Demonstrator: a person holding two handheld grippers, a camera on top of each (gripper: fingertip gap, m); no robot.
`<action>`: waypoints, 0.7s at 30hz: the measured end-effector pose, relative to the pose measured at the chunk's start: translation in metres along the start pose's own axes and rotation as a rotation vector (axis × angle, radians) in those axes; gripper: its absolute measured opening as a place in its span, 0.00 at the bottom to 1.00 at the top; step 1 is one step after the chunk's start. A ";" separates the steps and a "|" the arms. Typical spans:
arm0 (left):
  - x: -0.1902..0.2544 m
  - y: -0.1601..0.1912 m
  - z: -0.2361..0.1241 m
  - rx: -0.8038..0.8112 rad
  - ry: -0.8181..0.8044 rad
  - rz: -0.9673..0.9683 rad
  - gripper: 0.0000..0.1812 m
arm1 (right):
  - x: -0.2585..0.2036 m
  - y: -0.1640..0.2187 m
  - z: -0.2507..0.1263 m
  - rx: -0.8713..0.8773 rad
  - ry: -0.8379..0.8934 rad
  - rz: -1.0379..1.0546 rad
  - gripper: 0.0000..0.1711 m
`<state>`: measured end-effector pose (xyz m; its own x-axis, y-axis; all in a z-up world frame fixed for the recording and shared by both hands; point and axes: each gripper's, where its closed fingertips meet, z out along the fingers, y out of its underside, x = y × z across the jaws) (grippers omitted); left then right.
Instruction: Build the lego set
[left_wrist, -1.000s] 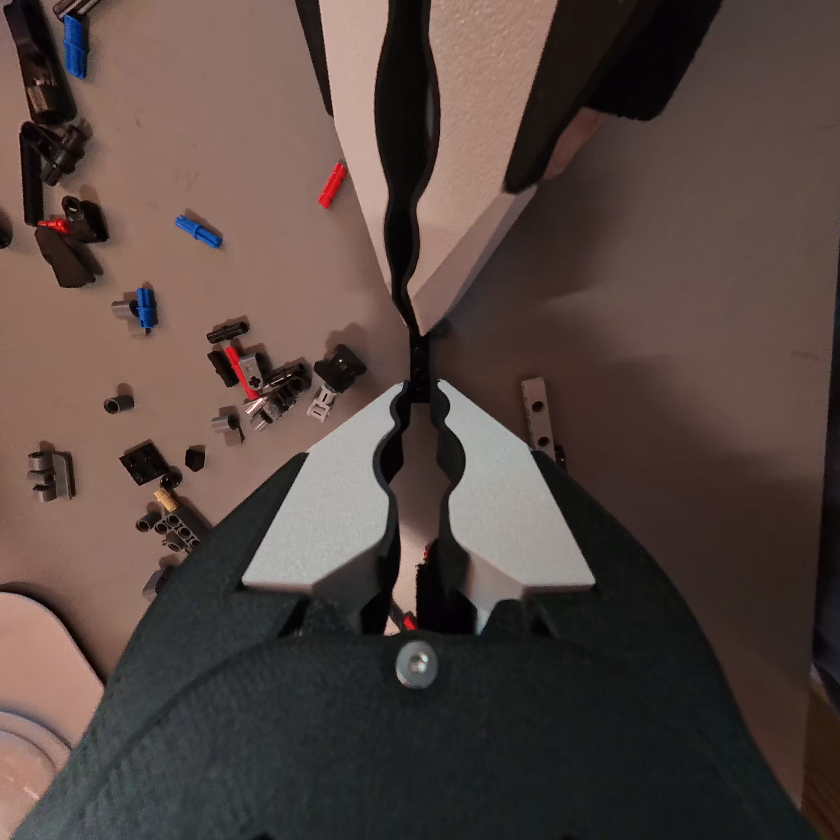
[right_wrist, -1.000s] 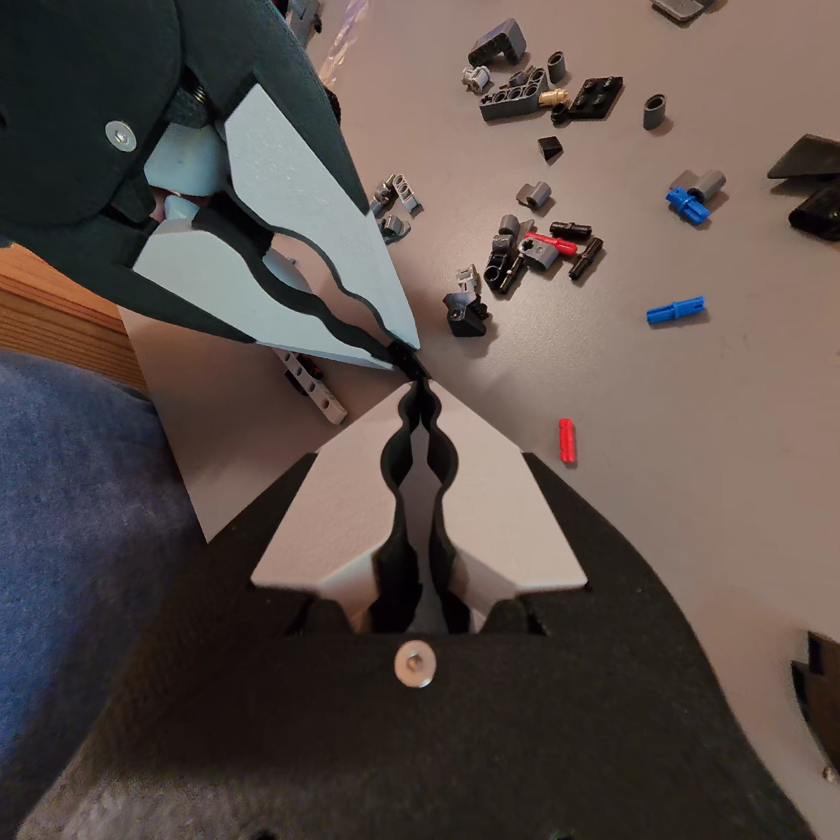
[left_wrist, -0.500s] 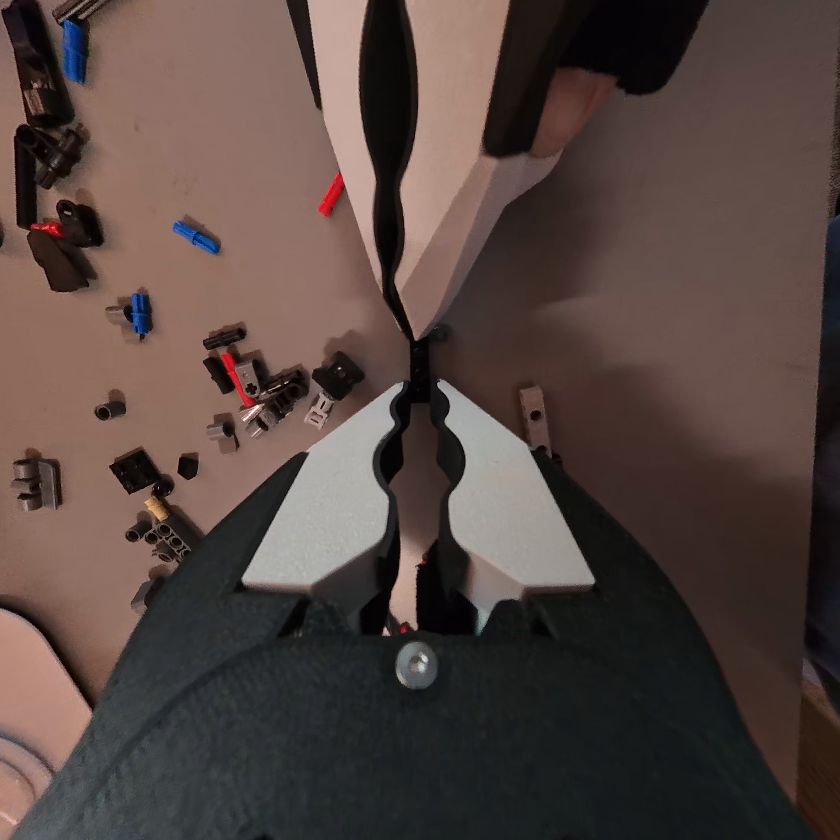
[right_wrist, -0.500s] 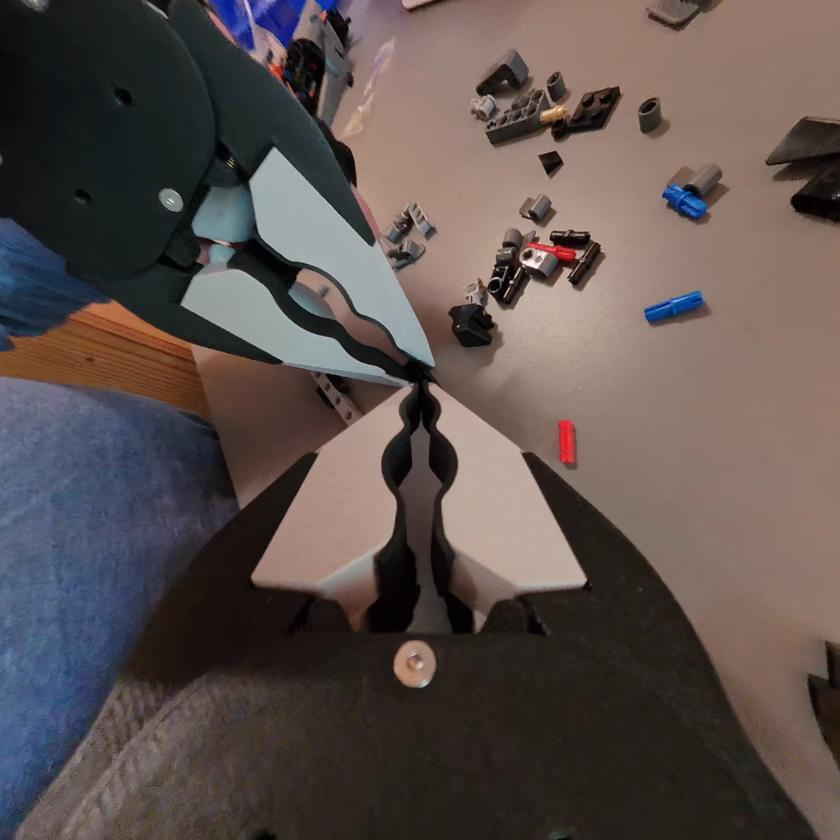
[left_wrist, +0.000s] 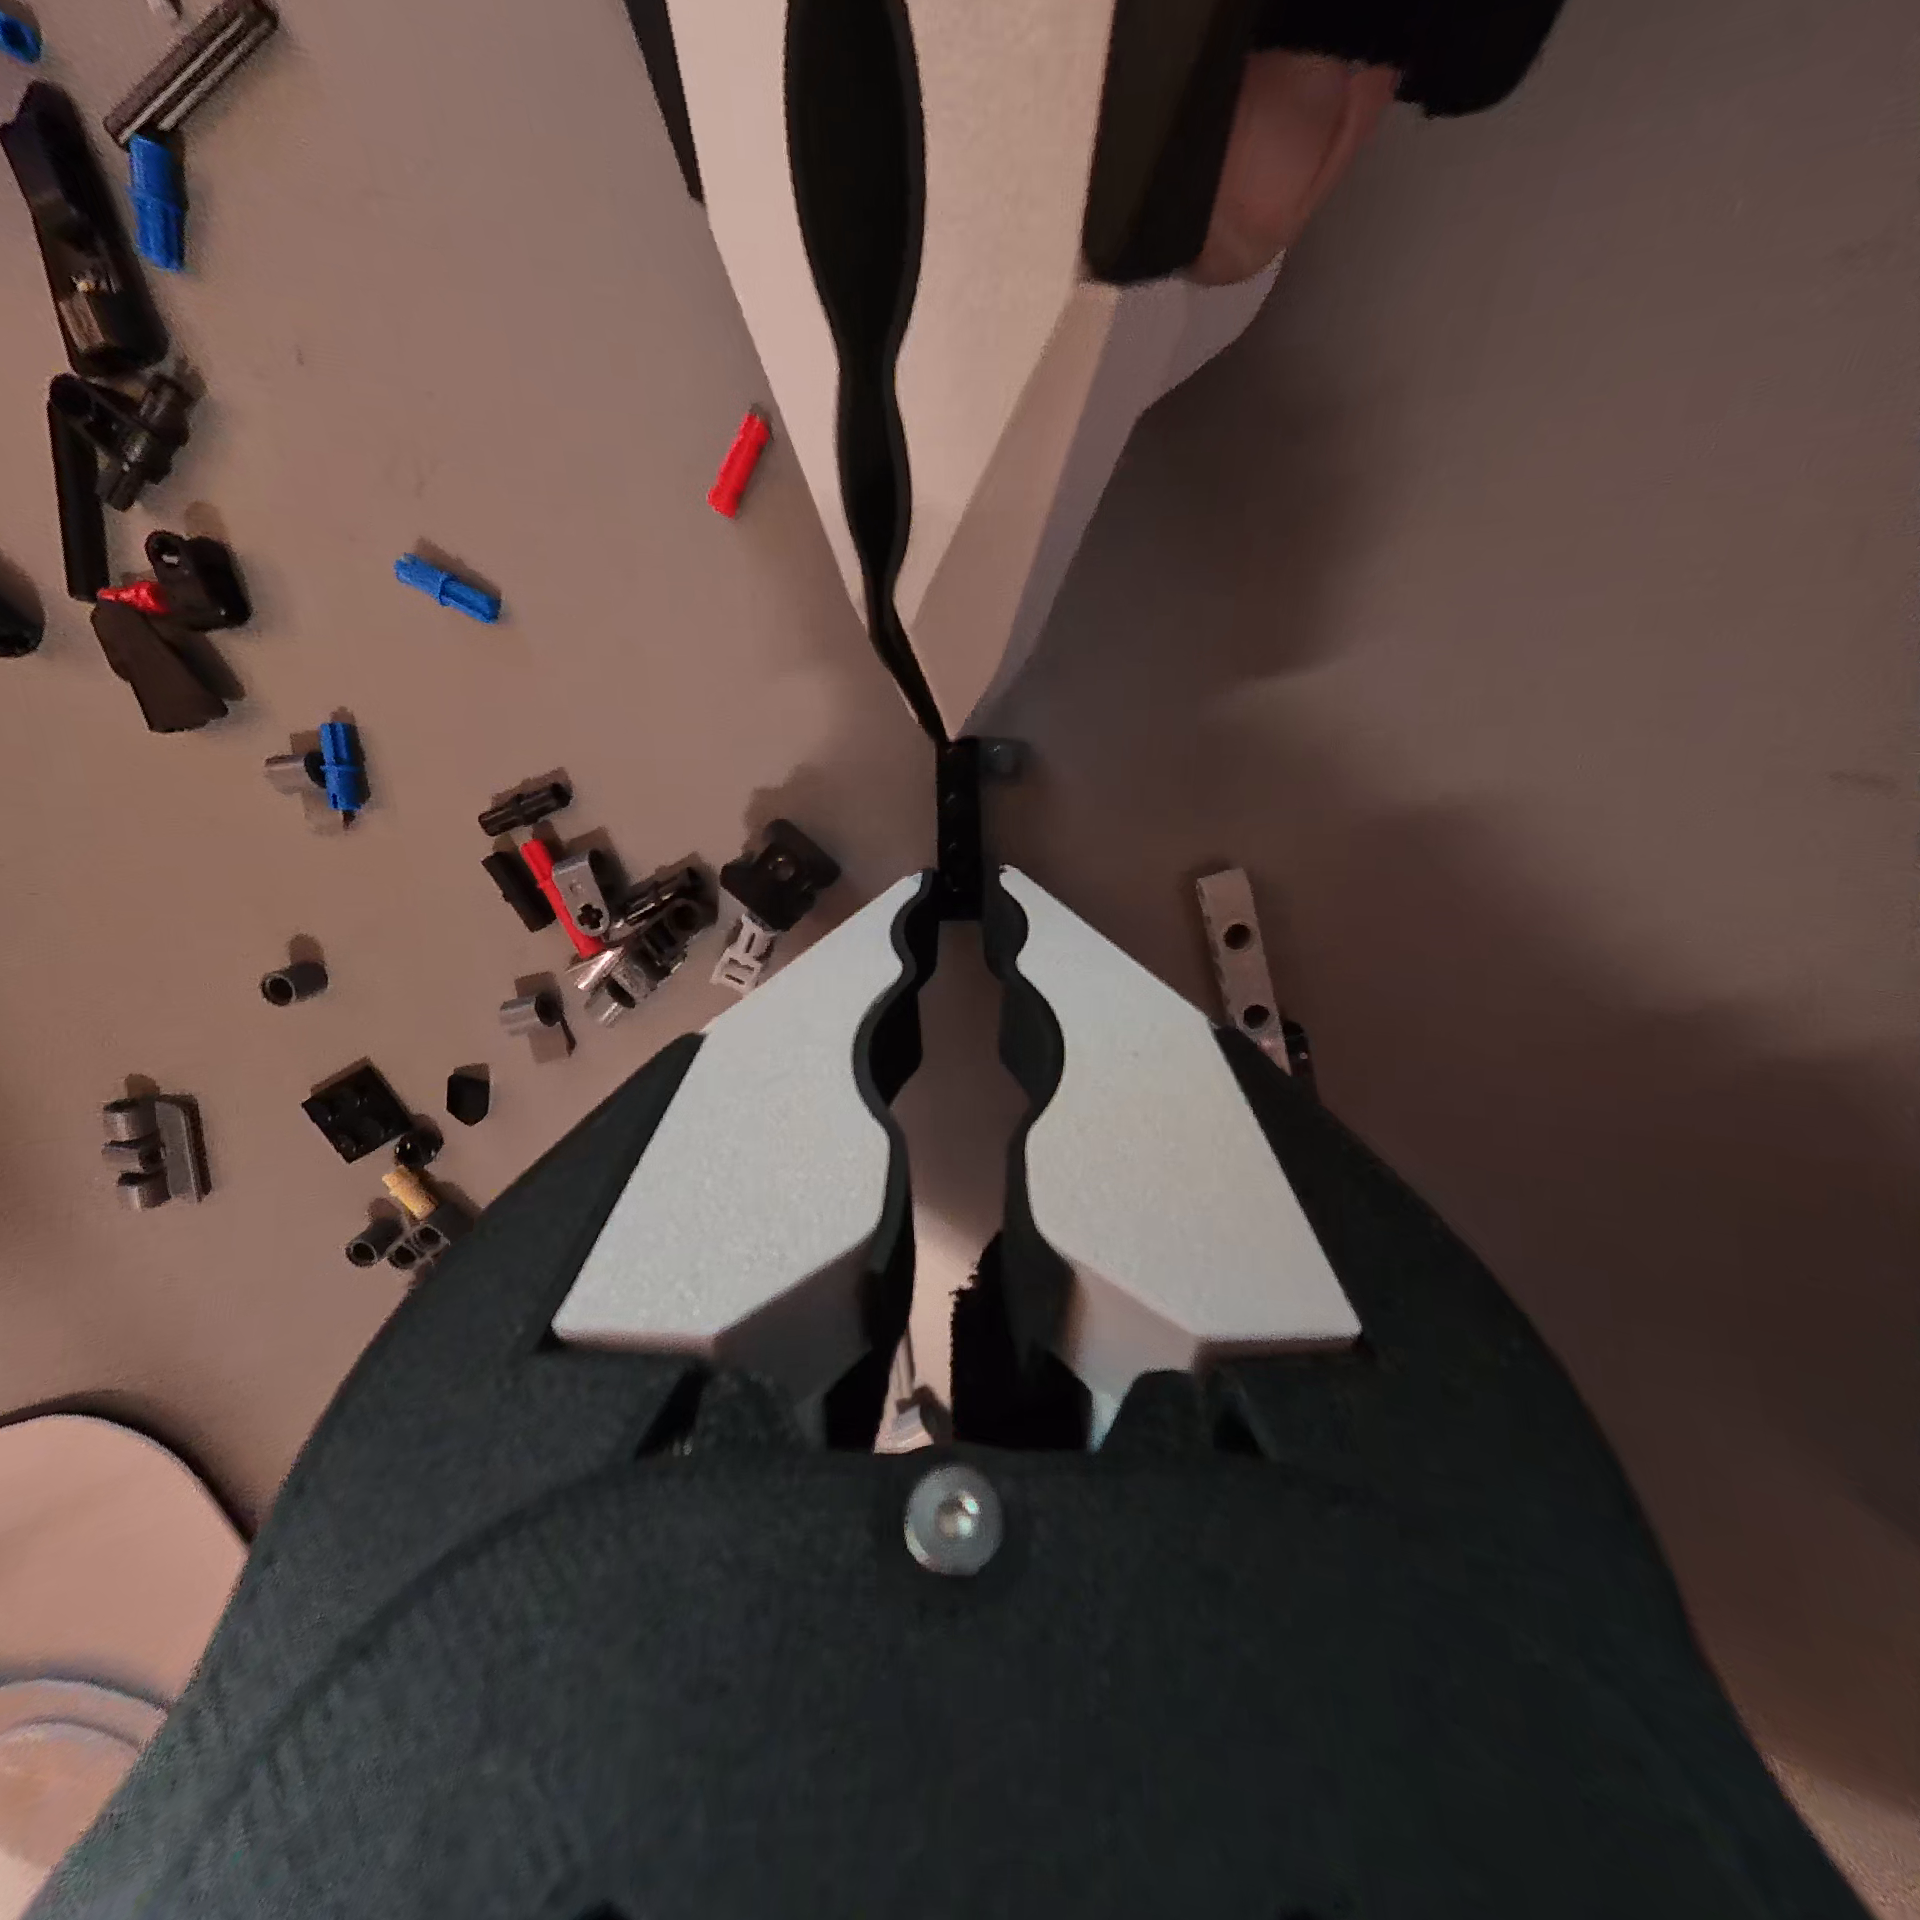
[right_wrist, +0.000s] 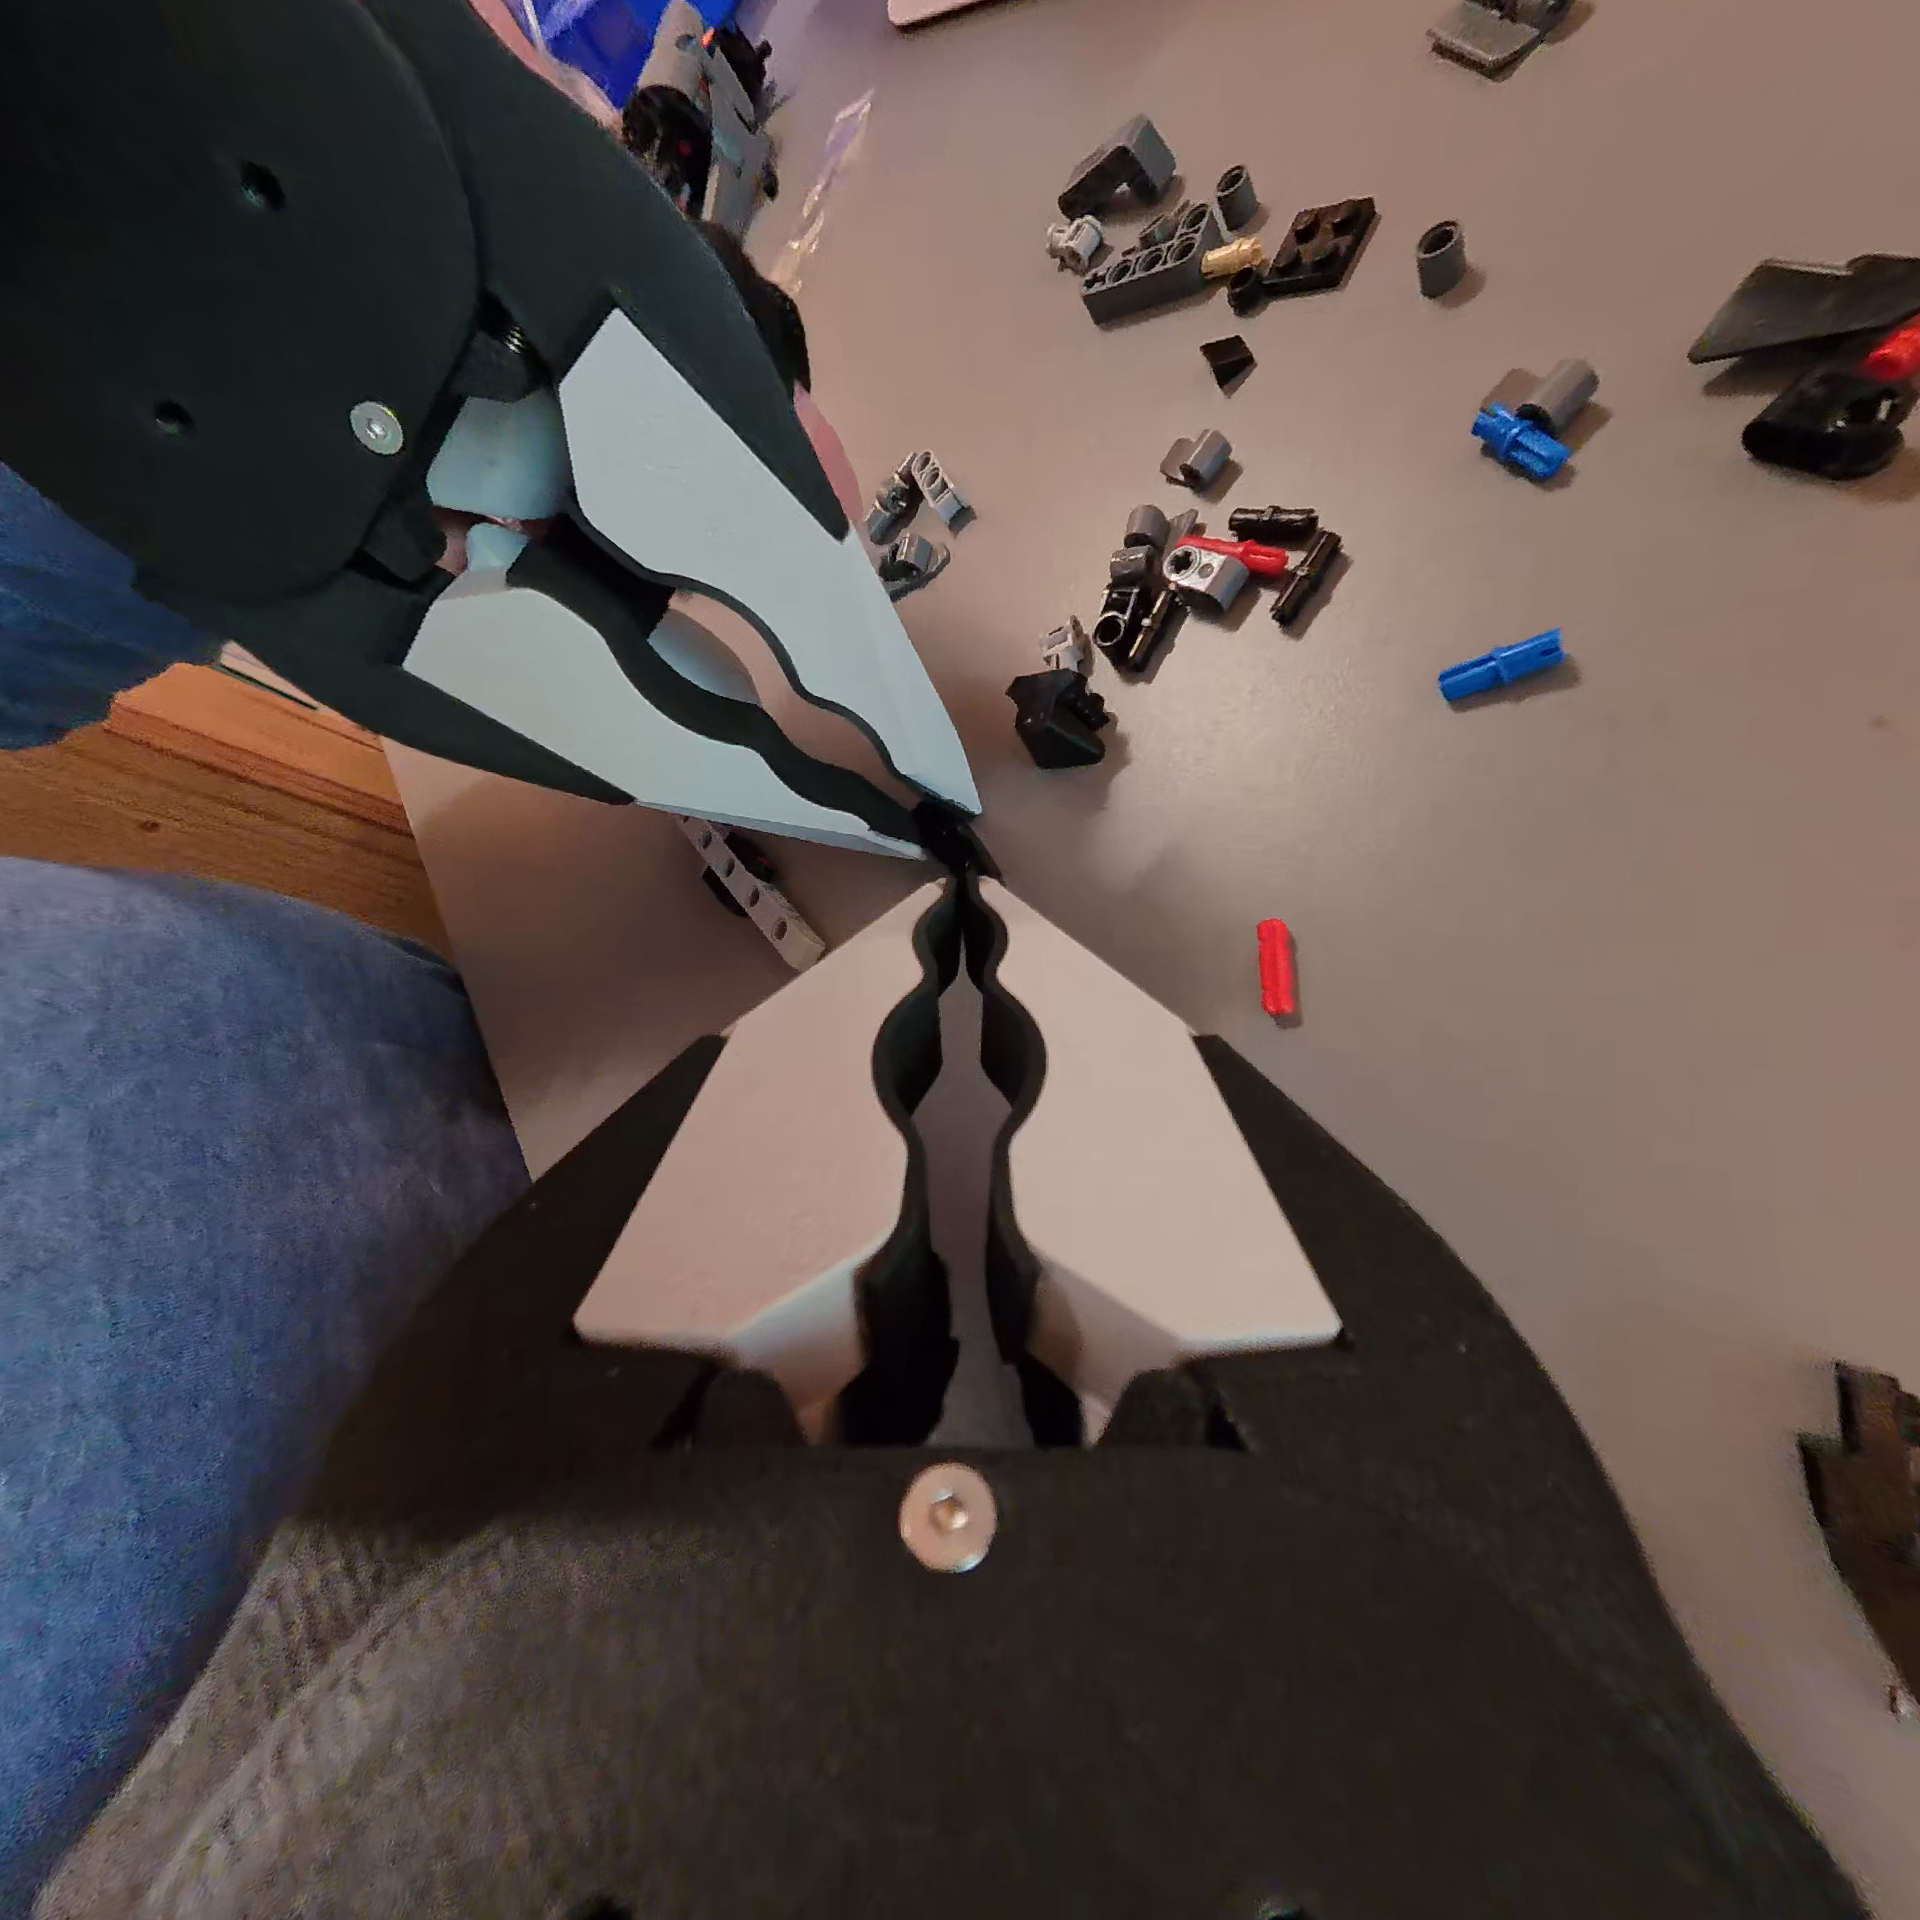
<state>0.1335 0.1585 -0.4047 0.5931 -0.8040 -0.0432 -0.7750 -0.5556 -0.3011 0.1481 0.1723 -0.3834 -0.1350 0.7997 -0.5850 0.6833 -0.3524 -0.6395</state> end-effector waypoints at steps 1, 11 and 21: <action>0.000 0.000 0.000 0.000 0.001 0.012 0.03 | 0.001 0.002 0.000 -0.009 0.008 -0.001 0.00; -0.001 -0.002 0.001 -0.027 0.036 0.126 0.04 | 0.004 0.006 0.005 -0.050 0.059 -0.036 0.00; -0.003 -0.001 0.001 -0.076 0.072 0.215 0.03 | 0.006 0.009 0.006 -0.075 0.107 -0.069 0.00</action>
<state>0.1323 0.1615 -0.4049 0.3972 -0.9173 -0.0294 -0.8977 -0.3817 -0.2199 0.1494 0.1714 -0.3959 -0.1090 0.8695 -0.4818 0.7273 -0.2606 -0.6349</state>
